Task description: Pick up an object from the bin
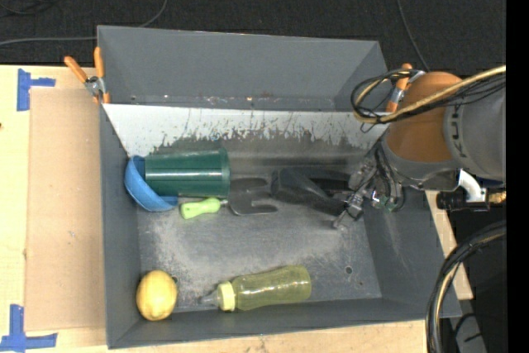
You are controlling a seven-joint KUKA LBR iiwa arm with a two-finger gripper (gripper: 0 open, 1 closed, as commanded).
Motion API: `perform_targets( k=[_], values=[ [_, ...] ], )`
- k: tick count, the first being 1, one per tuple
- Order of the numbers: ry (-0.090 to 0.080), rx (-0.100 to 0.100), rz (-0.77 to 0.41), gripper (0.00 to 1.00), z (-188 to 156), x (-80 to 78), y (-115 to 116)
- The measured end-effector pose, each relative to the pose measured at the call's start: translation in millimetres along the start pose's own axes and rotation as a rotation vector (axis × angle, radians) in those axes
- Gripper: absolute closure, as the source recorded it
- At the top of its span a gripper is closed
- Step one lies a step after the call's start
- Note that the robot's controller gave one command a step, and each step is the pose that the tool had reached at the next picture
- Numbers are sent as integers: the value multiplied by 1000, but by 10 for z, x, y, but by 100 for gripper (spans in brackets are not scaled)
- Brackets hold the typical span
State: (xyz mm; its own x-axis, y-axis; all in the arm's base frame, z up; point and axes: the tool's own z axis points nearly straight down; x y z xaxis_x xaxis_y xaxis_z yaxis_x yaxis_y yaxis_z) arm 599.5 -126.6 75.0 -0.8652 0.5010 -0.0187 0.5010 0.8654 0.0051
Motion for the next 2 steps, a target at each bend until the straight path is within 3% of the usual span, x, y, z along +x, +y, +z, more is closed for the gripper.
perform_targets(
  k=[1,2],
  values=[
    [2,0,0,100,-16,-64,28],
    [2,0,0,100,-16,-63,29]
  ],
)
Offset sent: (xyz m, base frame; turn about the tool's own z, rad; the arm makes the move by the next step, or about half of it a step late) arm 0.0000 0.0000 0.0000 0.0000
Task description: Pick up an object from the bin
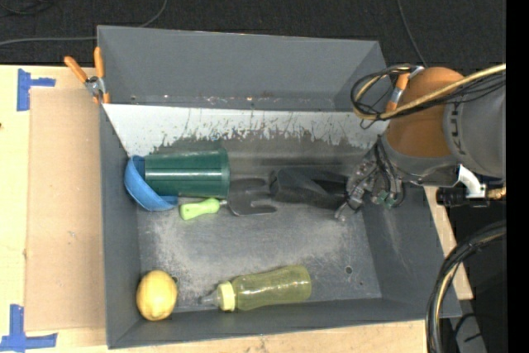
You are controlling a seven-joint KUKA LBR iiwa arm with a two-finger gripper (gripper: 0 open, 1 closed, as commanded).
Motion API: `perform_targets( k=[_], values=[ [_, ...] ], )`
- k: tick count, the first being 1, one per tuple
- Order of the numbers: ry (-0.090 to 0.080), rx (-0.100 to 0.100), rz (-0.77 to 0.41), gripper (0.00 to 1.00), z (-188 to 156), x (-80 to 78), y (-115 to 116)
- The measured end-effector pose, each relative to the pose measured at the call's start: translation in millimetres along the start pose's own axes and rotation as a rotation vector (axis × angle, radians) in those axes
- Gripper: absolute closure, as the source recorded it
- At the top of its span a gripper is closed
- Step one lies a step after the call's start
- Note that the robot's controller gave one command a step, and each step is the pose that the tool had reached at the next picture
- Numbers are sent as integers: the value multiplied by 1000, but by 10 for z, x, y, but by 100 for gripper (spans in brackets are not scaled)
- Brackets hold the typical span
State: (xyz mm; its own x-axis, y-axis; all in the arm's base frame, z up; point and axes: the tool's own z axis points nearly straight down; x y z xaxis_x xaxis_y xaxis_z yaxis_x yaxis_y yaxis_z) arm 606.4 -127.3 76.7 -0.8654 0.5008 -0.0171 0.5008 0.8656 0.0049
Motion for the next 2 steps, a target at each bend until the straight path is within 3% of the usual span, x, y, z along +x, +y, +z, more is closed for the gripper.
perform_targets(
  k=[1,2],
  values=[
    [24,7,-2,100,-303,64,-21],
    [29,8,-5,100,-675,62,-20]
  ],
)
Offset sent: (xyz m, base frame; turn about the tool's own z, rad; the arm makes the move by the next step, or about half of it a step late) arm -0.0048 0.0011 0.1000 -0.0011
